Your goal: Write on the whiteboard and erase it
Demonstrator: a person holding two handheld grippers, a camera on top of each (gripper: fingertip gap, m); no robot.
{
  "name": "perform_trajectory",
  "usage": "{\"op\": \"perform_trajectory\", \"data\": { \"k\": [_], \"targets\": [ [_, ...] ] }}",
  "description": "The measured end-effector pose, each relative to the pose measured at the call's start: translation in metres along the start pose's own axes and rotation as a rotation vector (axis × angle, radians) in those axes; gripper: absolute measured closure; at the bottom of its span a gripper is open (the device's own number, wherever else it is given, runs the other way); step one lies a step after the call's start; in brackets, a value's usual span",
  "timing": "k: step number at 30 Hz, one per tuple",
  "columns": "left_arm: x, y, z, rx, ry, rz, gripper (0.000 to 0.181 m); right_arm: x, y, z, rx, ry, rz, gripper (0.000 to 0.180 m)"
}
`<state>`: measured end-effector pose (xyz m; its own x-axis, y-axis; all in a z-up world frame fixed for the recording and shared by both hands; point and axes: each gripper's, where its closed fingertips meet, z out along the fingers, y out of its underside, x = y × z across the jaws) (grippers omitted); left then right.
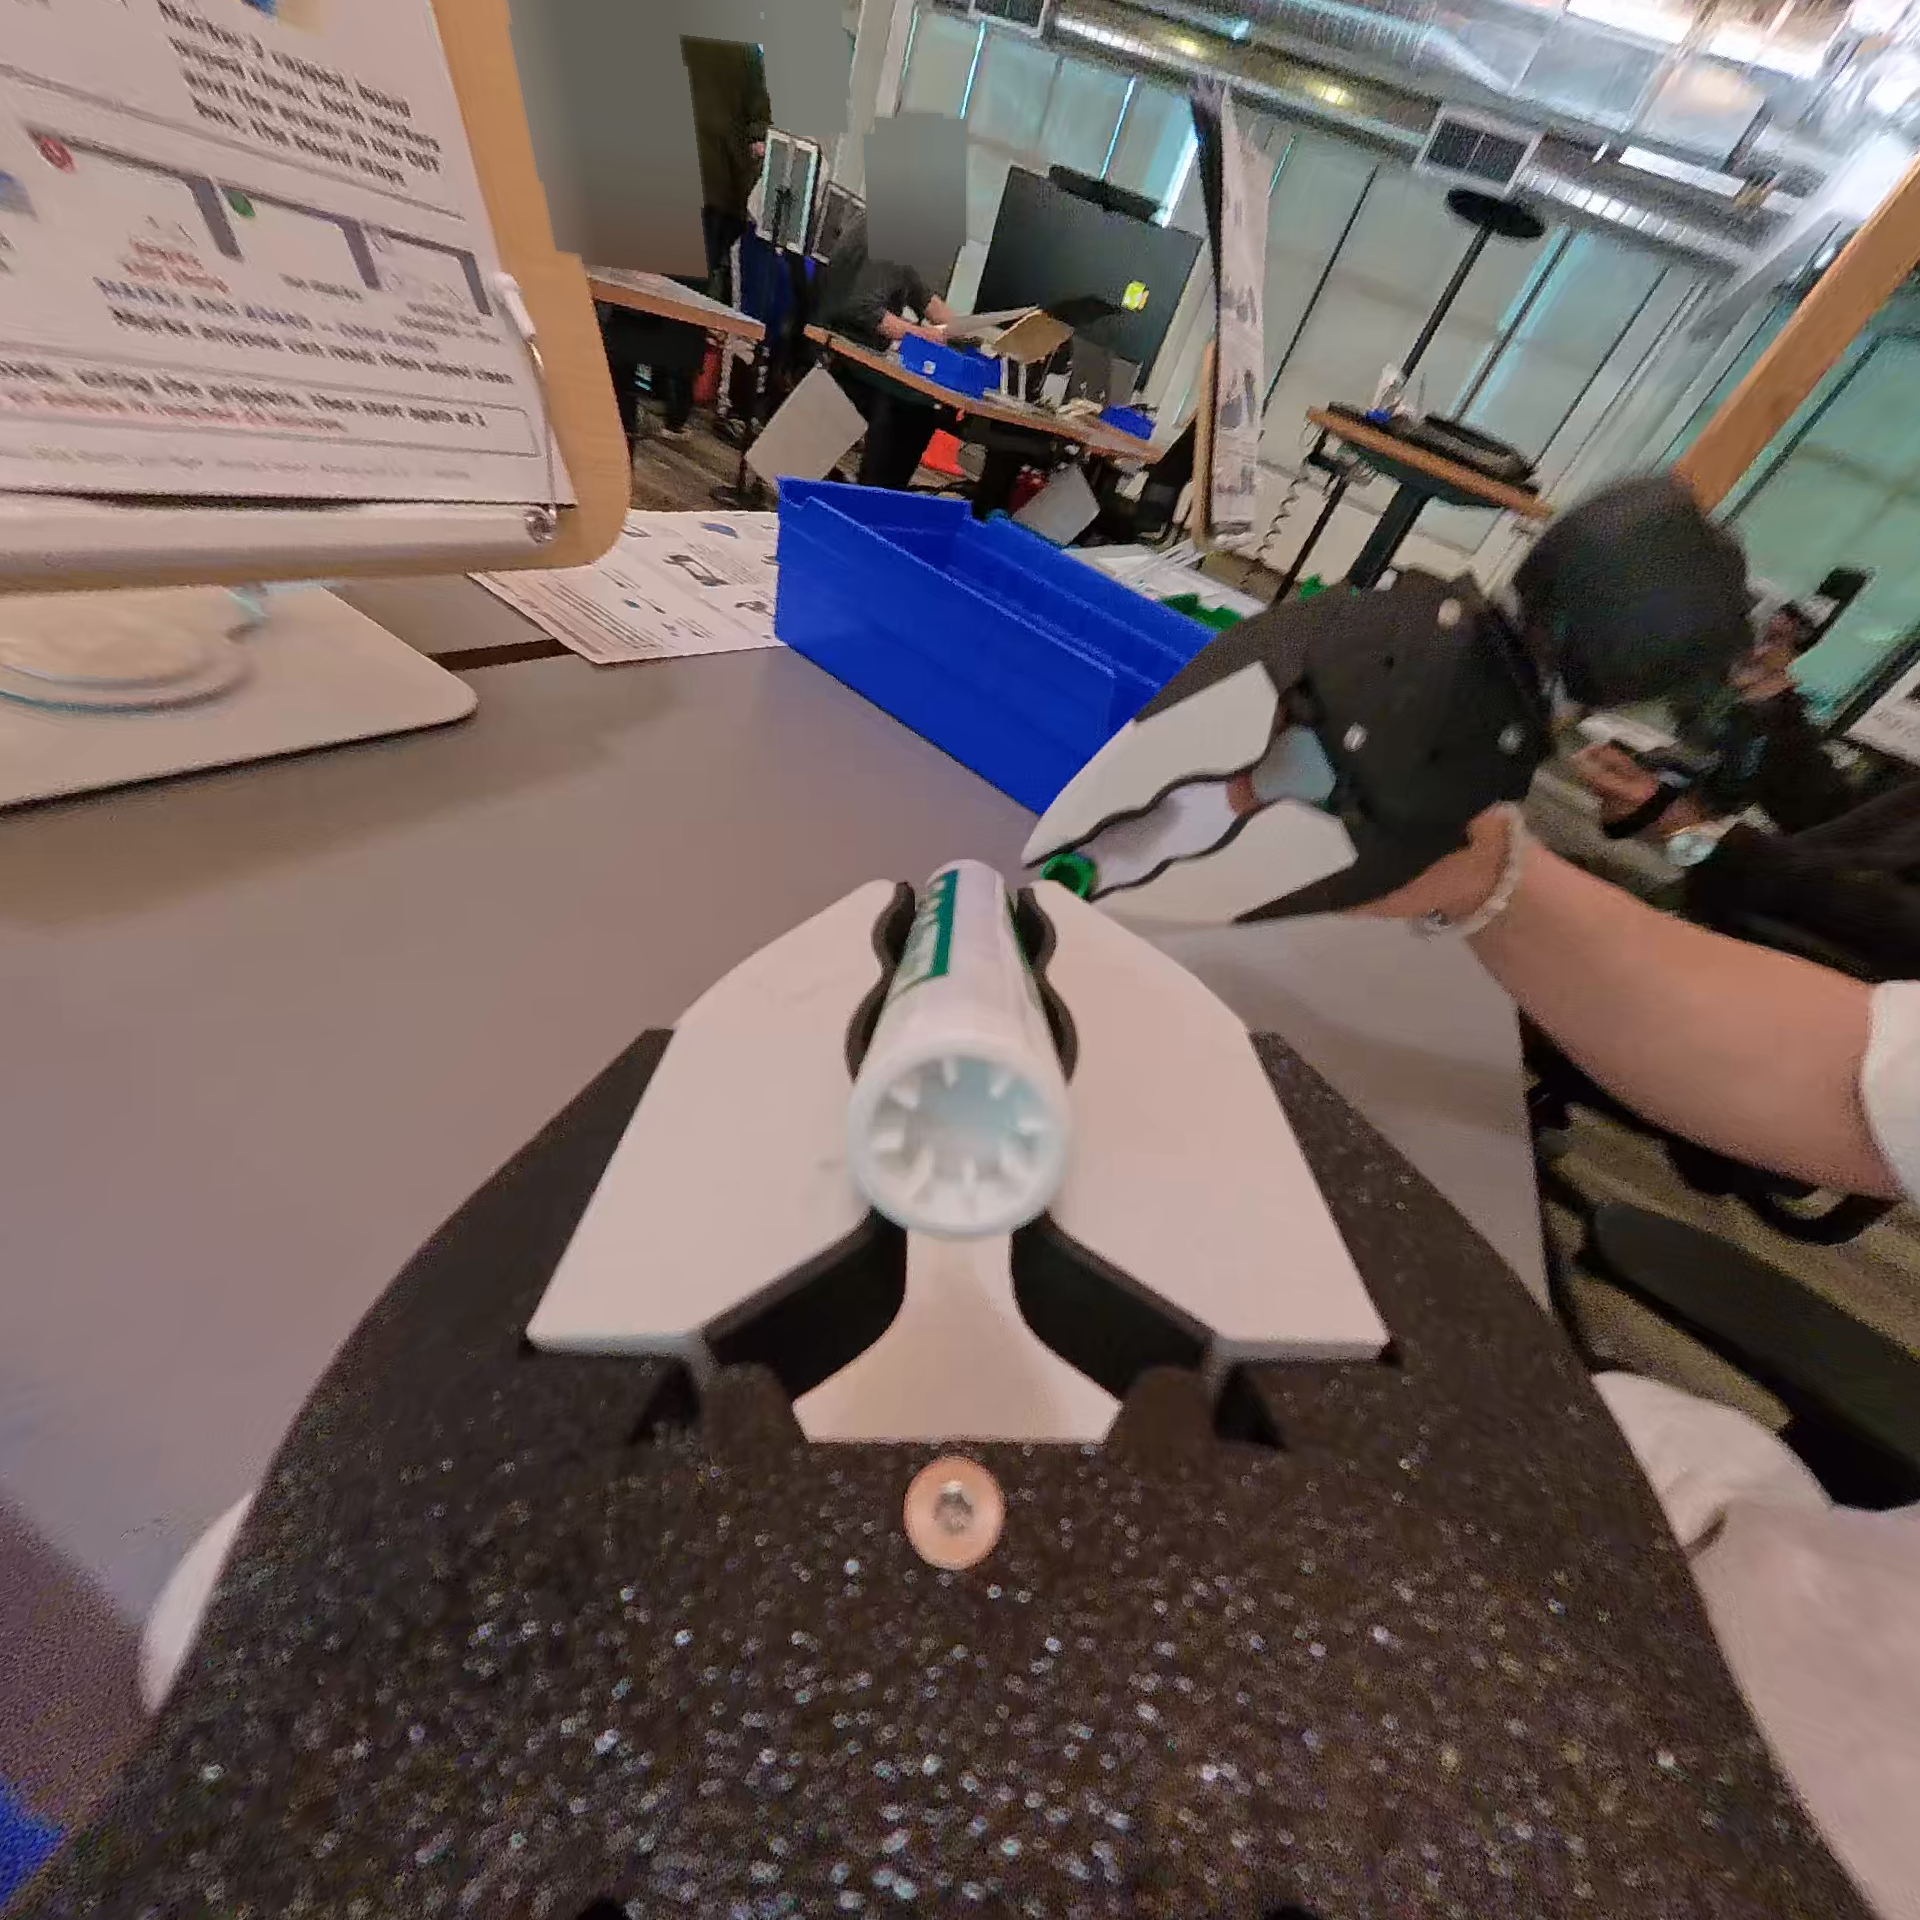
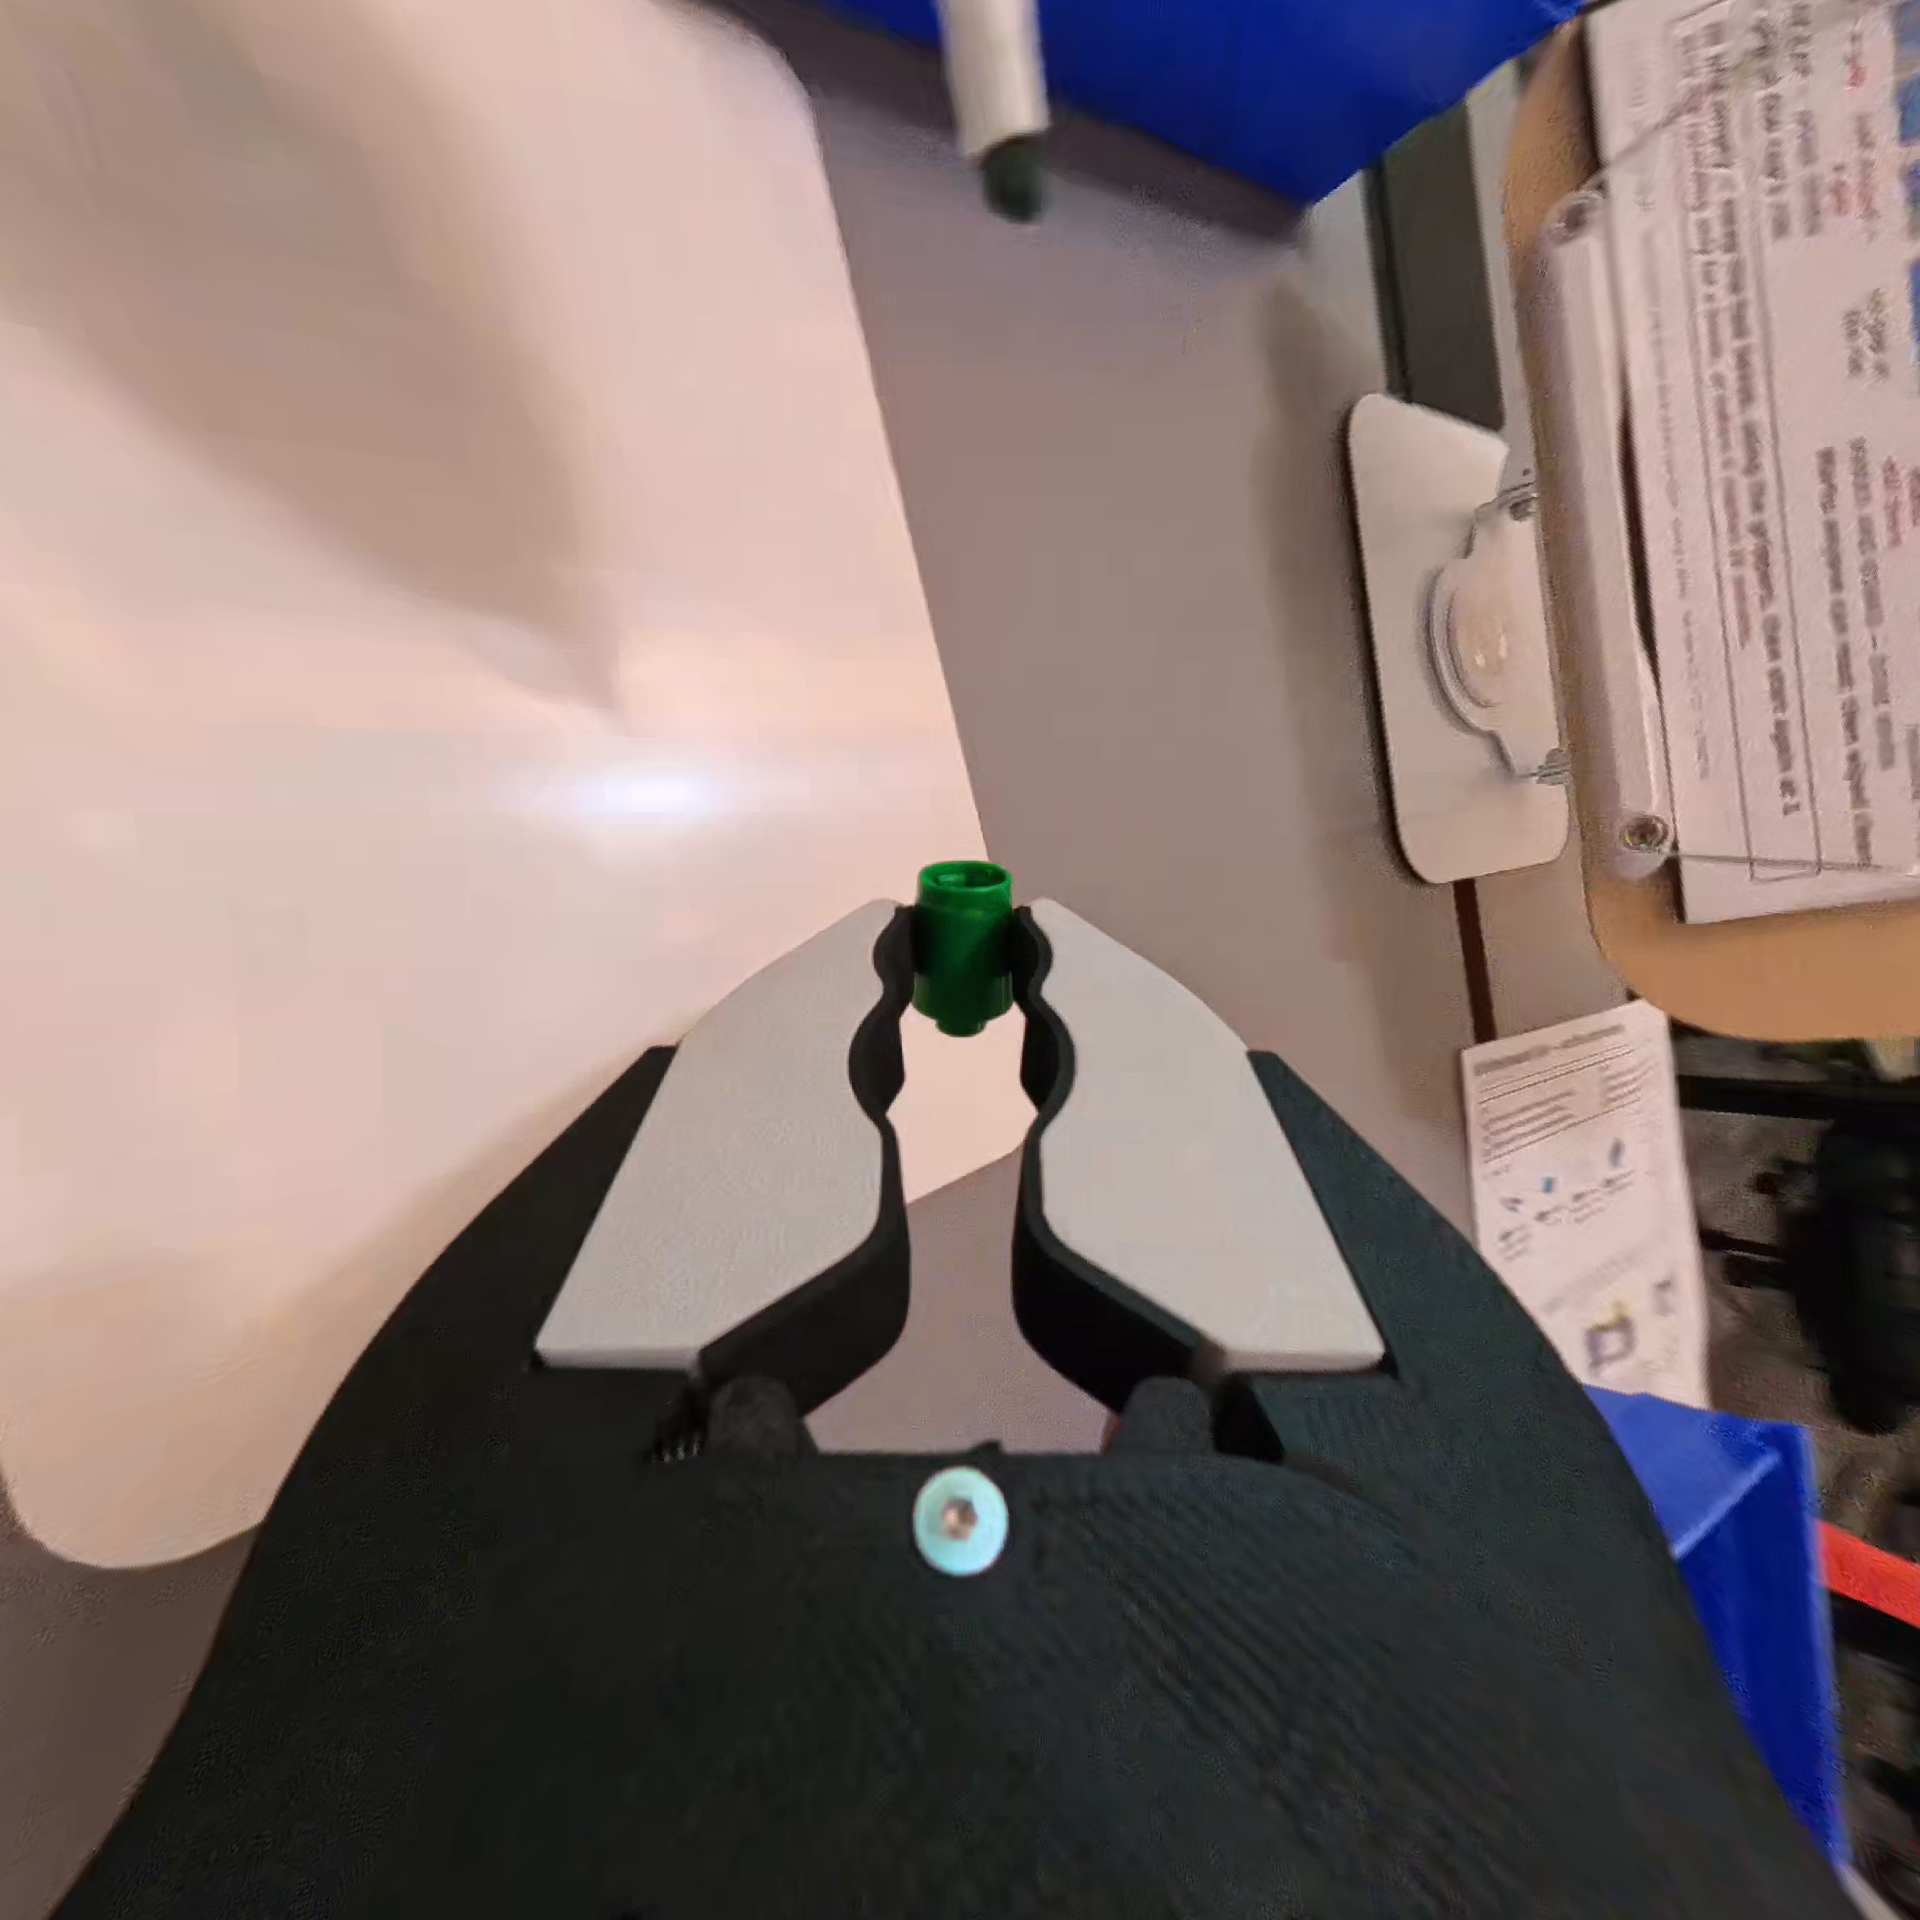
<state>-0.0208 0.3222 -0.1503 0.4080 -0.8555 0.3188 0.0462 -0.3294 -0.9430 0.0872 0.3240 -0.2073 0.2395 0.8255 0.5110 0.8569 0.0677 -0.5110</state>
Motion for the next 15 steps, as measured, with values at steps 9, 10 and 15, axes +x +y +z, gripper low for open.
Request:
{"op": "perform_trajectory", "data": {
  "k": [9, 10, 15],
  "targets": [
    [0.014, 0.009, -0.018, 0.024, 0.119, 0.049, 0.162, 0.009, 0.015, 0.005, 0.302, -0.110, 0.399, 0.161],
    [0.011, 0.015, -0.021, 0.007, 0.102, 0.078, 0.162, 0.011, 0.022, 0.008, 0.314, -0.082, 0.417, 0.161],
    [-0.009, 0.041, -0.038, -0.111, -0.057, 0.293, 0.162, 0.011, 0.051, 0.027, 0.219, 0.010, 0.372, 0.161]
  ]
}}
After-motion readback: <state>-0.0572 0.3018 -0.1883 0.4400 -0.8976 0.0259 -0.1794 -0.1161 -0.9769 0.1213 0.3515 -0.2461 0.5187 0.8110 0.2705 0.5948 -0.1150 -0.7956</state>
